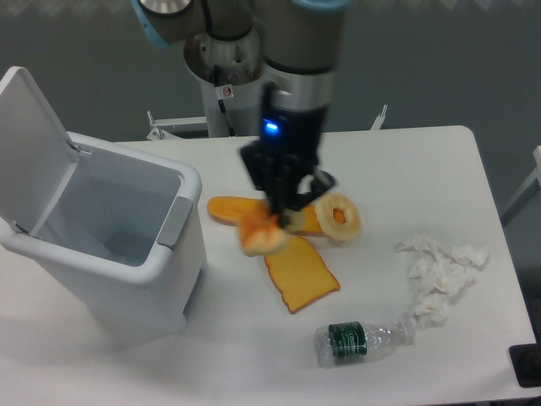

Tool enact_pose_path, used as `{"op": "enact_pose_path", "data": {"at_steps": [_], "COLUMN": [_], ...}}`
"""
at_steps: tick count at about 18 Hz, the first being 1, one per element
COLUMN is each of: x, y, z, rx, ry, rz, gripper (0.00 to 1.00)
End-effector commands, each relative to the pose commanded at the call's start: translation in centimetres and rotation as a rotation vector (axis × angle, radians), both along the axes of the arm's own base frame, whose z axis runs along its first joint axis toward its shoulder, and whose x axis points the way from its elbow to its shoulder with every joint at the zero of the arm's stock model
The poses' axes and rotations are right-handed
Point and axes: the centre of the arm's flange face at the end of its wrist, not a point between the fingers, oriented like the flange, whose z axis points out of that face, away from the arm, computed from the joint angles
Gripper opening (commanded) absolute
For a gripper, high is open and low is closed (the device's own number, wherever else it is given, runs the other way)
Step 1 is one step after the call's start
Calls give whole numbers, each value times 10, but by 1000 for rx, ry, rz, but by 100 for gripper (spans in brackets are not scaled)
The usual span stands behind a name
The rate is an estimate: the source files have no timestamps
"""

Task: Place the round bread in the trash can
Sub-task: 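Carry the held bread roll over the open white trash can, then open the gripper to drop the bread roll into the trash can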

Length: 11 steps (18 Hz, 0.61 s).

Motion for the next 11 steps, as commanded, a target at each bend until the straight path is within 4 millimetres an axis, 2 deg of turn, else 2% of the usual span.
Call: {"op": "enact_pose_path", "data": {"at_steps": [6, 7, 9, 10, 11], "x": [67, 79, 103, 109, 117], "y": [19, 20, 26, 26, 20], "z": [9, 10, 7, 6, 11], "rx": [15, 17, 17, 14, 22], "ry": [-12, -15, -30, -35, -32], "rz": [-73, -92, -137, -147, -151], "gripper": [0, 6, 26, 38, 58]}}
